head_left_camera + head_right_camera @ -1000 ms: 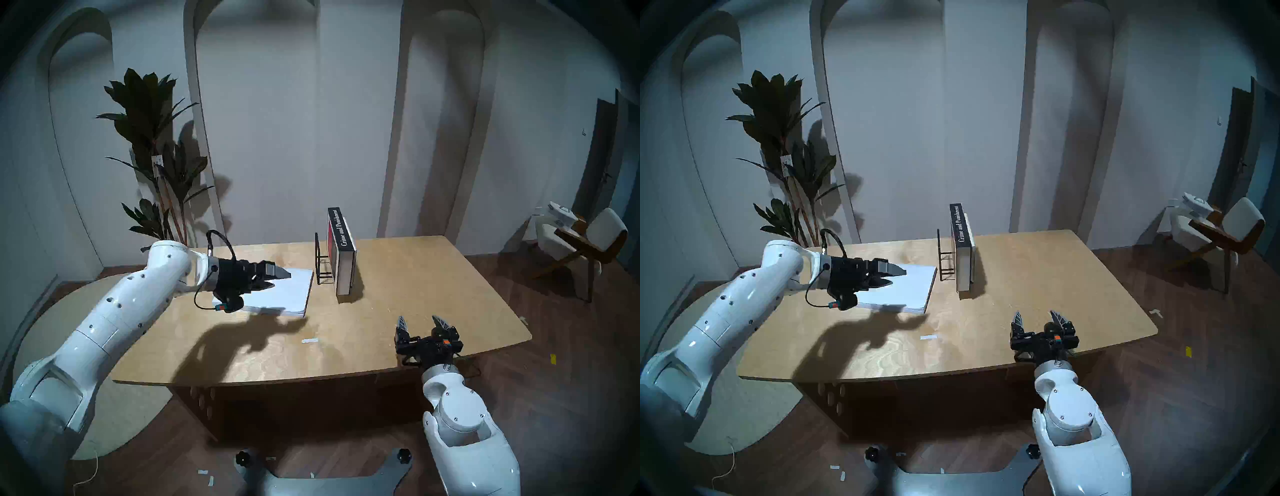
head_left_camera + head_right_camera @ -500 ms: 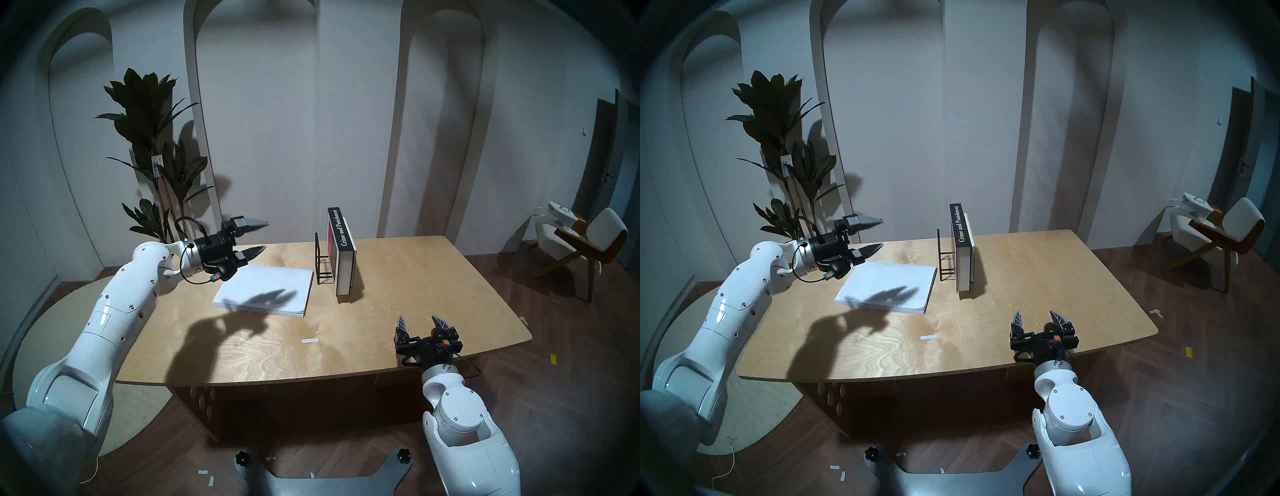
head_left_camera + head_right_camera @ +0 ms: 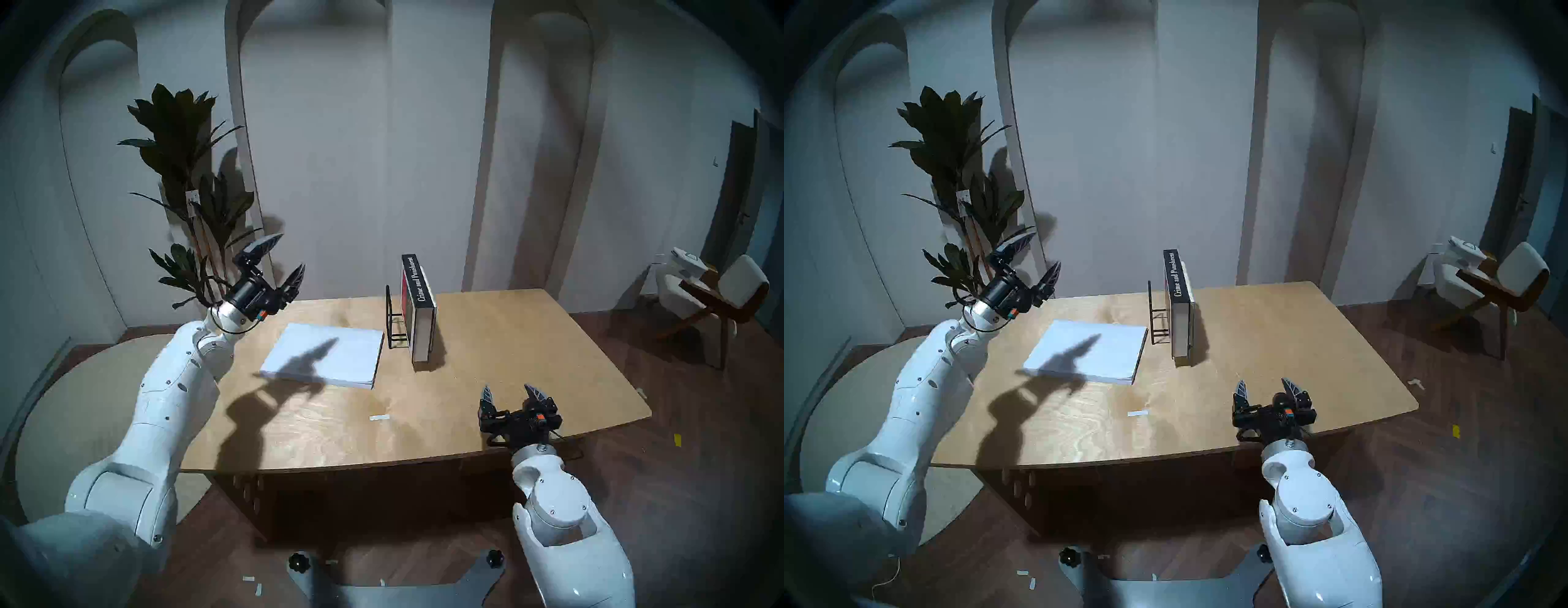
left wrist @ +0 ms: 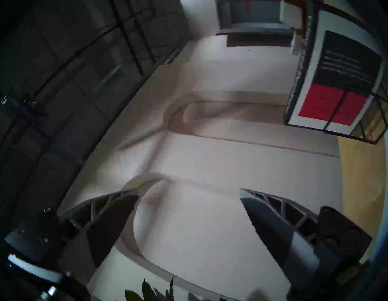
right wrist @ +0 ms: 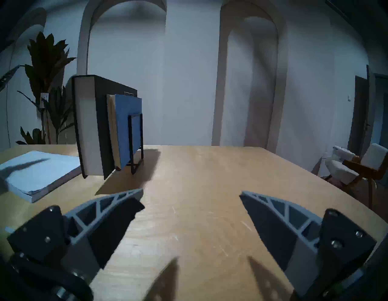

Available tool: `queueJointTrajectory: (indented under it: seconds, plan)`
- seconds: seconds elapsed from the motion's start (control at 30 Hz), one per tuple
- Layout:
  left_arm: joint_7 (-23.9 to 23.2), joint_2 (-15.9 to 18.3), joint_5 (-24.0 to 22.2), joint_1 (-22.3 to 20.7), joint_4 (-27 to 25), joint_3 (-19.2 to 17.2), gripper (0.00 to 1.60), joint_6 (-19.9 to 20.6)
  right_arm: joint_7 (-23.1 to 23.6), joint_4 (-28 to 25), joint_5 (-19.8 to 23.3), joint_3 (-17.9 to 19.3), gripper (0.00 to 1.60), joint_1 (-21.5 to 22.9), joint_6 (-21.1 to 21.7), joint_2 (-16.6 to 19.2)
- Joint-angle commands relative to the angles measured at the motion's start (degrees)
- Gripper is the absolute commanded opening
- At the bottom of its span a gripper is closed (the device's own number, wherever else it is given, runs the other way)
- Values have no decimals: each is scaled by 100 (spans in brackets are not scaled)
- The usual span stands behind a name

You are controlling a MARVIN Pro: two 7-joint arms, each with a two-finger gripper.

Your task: Stack the books into one stack

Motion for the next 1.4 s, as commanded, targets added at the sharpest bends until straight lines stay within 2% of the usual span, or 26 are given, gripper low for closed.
queueJointTrajectory:
  seconds: [0.0,0.4,0.63,0.87,1.07,1.23,1.37]
  plan:
    - [-122,-663,-729,-88,-146,-322,160,518,-120,-156,-306,-283,160,309,-78,-99]
    - [-735,-973,-1610,19,-459,-743,160,1595,-728,435,-1522,-704,160,986,-62,-71]
    - [-1164,-1053,-1959,182,-778,-928,160,2200,-1143,977,-2039,-871,160,1467,-221,-259]
    - [-1504,-1091,-2123,327,-1123,-1032,160,2677,-1271,1475,-2219,-1152,160,1870,-716,-397]
    - [-1781,-1123,-2220,447,-1435,-1088,160,3046,-1598,2091,-2398,-1369,160,2136,-1160,-616]
    - [-1959,-1138,-2271,522,-1631,-1118,160,3285,-1902,2622,-2218,-1414,160,2428,-1565,-785]
    - [-2077,-1145,-2303,571,-1763,-1134,160,3450,-2069,2972,-2281,-1377,160,2672,-1835,-908]
